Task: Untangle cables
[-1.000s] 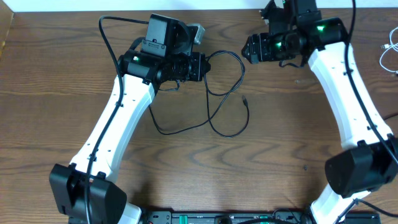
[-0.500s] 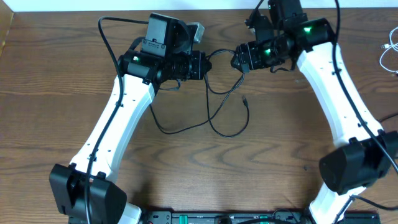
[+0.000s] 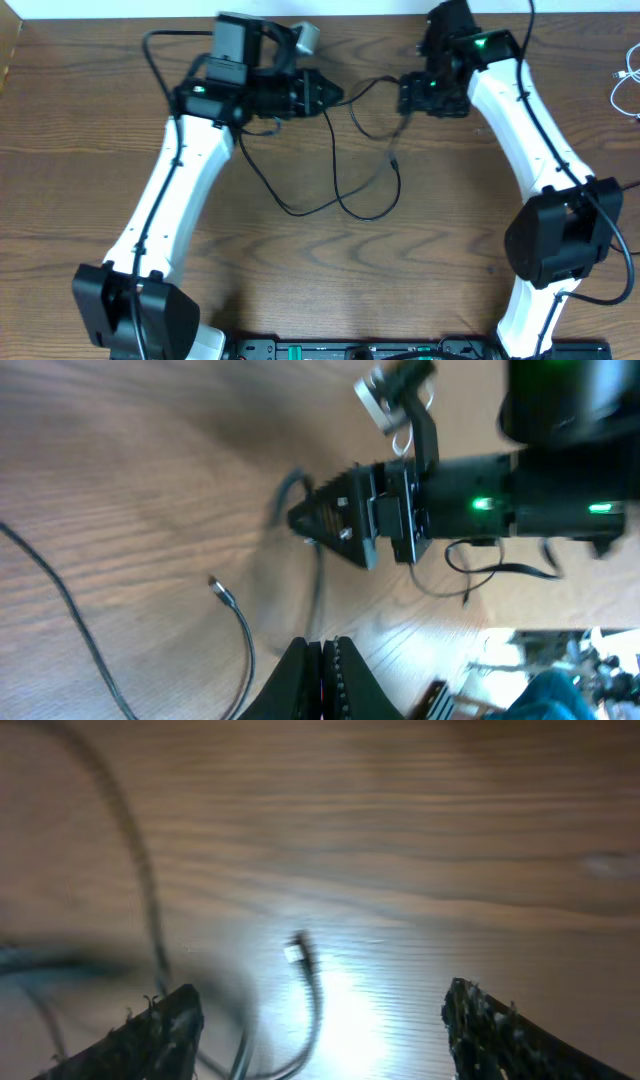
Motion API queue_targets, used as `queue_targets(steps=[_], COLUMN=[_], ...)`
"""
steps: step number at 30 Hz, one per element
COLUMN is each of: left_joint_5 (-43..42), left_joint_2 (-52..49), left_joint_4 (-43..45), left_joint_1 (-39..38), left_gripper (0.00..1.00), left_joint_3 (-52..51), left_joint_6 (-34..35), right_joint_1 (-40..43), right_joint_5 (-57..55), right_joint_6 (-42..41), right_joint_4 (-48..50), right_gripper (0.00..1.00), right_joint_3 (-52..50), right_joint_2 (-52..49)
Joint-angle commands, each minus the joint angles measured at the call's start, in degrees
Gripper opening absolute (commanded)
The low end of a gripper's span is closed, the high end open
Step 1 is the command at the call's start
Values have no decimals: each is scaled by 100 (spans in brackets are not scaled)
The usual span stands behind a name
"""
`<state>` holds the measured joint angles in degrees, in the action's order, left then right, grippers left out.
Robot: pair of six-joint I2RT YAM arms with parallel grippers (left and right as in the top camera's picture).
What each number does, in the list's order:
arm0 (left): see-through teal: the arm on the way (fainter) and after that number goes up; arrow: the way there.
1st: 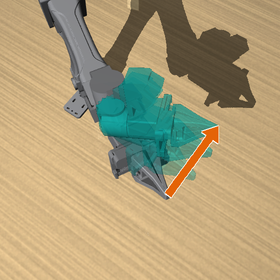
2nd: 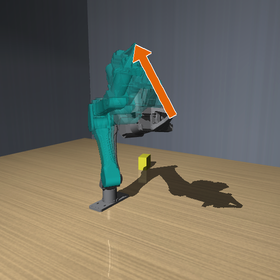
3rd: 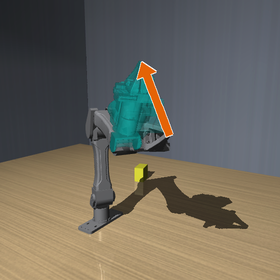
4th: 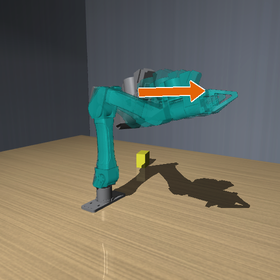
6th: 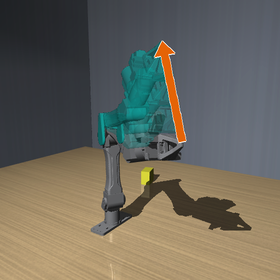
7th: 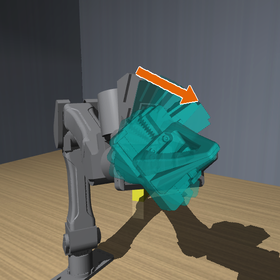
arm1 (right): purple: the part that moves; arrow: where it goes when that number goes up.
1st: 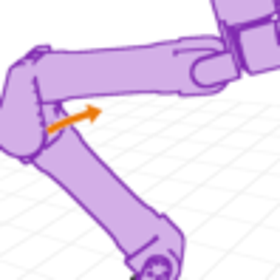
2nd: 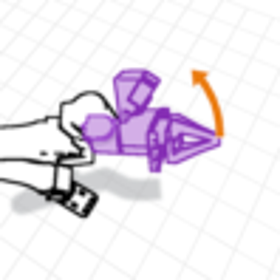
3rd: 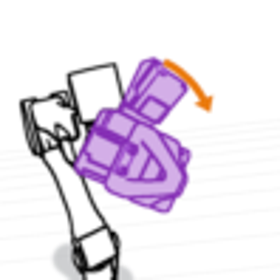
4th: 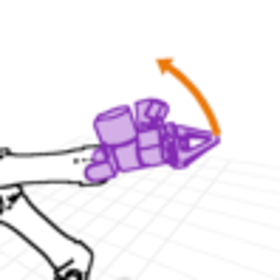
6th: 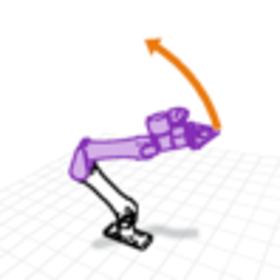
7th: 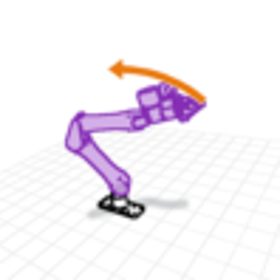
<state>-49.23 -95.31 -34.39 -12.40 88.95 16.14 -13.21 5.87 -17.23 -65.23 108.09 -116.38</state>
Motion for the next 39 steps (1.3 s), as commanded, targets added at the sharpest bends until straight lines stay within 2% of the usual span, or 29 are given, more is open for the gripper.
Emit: queue_targets(steps=[1, 4, 9, 12, 15, 18, 19, 20, 22, 26, 32, 39], left_joint_5=[-546, -918, -935, -286, 839, 1705, 1888, 2059, 2192, 2199, 2979, 3373], left_joint_2=[177, 184, 179, 164, 107, -48, -116, -229, -444, -986, -1766, -2437], left_joint_4=[17, 15, 2, -13, -28, -26, -26, -24, 46, 402, 879, 1624], left_joint_1=[463, 682, 702, 535, 234, -125, -210, -295, -400, -575, -815, -1130], left_gripper=[7, 7, 7, 7, 8, 17, 26, 29, 33, 36, 38, 44], left_joint_3=[28, 28, 26, -17, -133, -238, -249, -249, -249, -249, -249, -249], left_joint_6=[52, 70, 39, -72, -103, -94, -46, 61, 275, 378, 1130, 1073], right_joint_1=[538, 883, 984, 973, 992, 979, 981, 981, 992, 979, 975, 979], right_joint_5=[-361, 146, 1027, 1043, 1040, 1040, 1038, 1038, 1036, 1034, 1034, 903], right_joint_6=[-109, 275, 986, 981, 892, 807, 804, 804, 807, 809, 809, 811], right_joint_4=[-44, -96, -76, -57, 26, 20, 15, 15, 17, 11, 7, -31], right_gripper=[71, 68, 67, 70, 72, 72, 72, 72, 73, 74, 75, 76], right_joint_3=[-66, -83, -101, -101, -101, -101, -101, -101, -101, -103, -103, -103], right_joint_2=[-107, -107, -107, -107, -107, -107, -107, -107, -107, -107, -107, -107])
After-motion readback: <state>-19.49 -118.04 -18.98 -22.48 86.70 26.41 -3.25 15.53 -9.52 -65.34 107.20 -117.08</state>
